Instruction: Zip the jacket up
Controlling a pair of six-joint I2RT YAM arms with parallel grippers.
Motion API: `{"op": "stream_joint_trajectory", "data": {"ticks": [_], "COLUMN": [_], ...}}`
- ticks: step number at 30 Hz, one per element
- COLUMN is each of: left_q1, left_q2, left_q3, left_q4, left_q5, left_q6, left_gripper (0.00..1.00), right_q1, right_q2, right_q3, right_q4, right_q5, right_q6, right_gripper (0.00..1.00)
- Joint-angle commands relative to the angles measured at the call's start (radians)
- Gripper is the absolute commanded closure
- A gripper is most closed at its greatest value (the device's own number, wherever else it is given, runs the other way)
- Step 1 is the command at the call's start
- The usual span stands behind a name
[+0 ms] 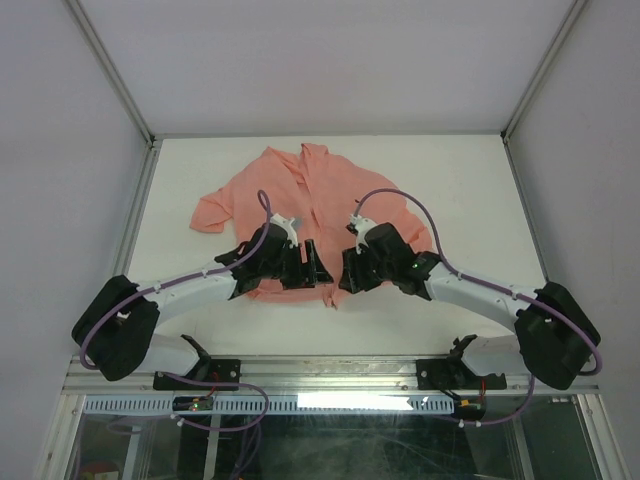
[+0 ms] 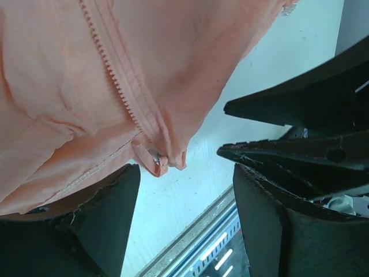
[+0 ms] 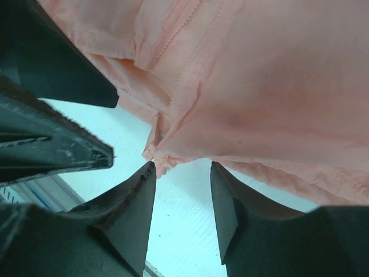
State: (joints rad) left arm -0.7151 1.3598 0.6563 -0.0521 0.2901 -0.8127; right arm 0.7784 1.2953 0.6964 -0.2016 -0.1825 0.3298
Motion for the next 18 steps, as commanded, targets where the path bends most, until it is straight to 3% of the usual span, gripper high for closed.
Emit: {"op": "stream_joint_trajectory", "data": {"ticks": [1, 8, 13, 18], "left_q1": [-0.006, 0.019, 0.026, 0.028], "left_q2": [-0.041, -0.106, -0.14, -0.149], "left_q3": [-0.034, -0.099, -0.12, -0.126], "left_q4": [0.043, 0.041, 0.04, 0.04], "left_q5": [-0.037, -0.082, -0.093, -0.097], "left_q6": [-0.033, -0.068, -0.074, -0.078], "left_gripper": [0.33, 0.33, 0.32, 0.33], "right_q1": [0.08, 0.17, 0.194, 0.194], "right_q2": [0.014, 0.1, 0.154, 0.193], "right_q3": [0.03, 0.084, 0.099, 0.094], "right_q4": [0.038, -0.001, 0.043, 0.051], "right_q5": [0.056, 0.222, 0.237, 0.295], "right_q6": [0.055, 0.098, 0.117, 0.136], "right_gripper": [0.53, 0.51, 0.51, 0.65]}}
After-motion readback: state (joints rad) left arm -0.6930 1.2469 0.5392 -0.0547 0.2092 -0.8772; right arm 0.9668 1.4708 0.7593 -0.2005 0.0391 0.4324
